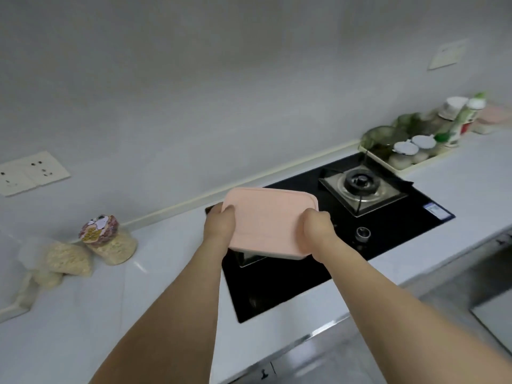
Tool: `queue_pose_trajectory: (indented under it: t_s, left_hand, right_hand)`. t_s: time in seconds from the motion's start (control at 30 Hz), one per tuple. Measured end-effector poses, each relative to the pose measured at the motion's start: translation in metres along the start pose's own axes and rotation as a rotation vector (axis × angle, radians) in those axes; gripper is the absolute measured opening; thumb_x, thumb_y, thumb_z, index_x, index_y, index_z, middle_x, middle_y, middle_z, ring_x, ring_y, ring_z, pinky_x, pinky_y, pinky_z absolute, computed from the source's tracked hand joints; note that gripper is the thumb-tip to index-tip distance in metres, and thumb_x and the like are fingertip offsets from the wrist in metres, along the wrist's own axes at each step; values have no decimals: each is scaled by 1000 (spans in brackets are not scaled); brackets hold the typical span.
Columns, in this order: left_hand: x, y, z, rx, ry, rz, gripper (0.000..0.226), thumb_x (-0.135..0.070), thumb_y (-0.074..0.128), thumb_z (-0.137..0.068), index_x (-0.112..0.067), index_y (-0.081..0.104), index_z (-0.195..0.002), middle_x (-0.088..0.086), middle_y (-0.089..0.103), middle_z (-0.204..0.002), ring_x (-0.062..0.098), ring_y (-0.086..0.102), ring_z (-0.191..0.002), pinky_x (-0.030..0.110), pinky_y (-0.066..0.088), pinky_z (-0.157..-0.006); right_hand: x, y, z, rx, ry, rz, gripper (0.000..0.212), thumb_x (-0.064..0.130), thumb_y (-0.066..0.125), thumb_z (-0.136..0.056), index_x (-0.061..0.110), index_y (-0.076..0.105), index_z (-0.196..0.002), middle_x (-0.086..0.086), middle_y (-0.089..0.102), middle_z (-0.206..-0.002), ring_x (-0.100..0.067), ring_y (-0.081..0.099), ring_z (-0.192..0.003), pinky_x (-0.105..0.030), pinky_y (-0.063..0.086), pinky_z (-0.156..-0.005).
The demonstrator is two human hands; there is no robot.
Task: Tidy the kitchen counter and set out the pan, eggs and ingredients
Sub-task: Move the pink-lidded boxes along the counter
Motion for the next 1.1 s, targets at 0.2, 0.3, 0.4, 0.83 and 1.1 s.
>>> queue_pose_trajectory:
  t_s: [0.2,0.3,0.4,0.83,1.1]
  left_hand:
    - [-34,130,41,165,102,-44,30,-25,43,-90,-17,62,-112,7,65,-108,30,61,-98,35,47,-82]
    - [-48,192,66,269,141,-58,26,-25,44,-89,-17,61,-107,8,66,-106,29,61,-96,37,49,-83]
    - [-70,252,92,375,175,-92,28,-24,43,-93,-19,58,-115,2,63,-104,24,59,-94,33,47,-76]
    - [-140,445,135,648,323,-192,31,-28,43,-94,-21,57,-121,4,63,-109,26,58,-99,36,47,-86]
    - [-186,561,107,755,382,-253,31,-29,41,-95,-15,57,-117,4,62,-103,23,55,-91,28,40,-66]
  right_hand:
    - [-13,-136,-3,-148,33,-70,57,22,34,-91,10,20,-145,-7,44,-122,-27,42,-100,-40,38,-85]
    - [-18,-201,-2,-234,65,-126,55,23,33,-91,12,22,-144,-5,43,-117,-28,42,-101,-40,38,-83]
    - [-23,-260,0,-325,83,-217,55,22,33,-89,12,26,-143,-5,46,-120,-28,45,-103,-38,39,-85]
    - [-24,-420,-34,-594,102,-464,54,19,34,-91,11,27,-144,-6,50,-123,-27,49,-103,-36,41,-86]
    - [1,-489,-105,-707,115,-473,54,17,33,-92,9,24,-145,-11,47,-127,-27,43,-99,-34,35,-81]
Point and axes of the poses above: each hand's wrist, its own z-axis away from the middle knuckle, its own y-axis out of the palm, x = y × z, the point moved 3 cm from there along -z, towards the middle knuckle
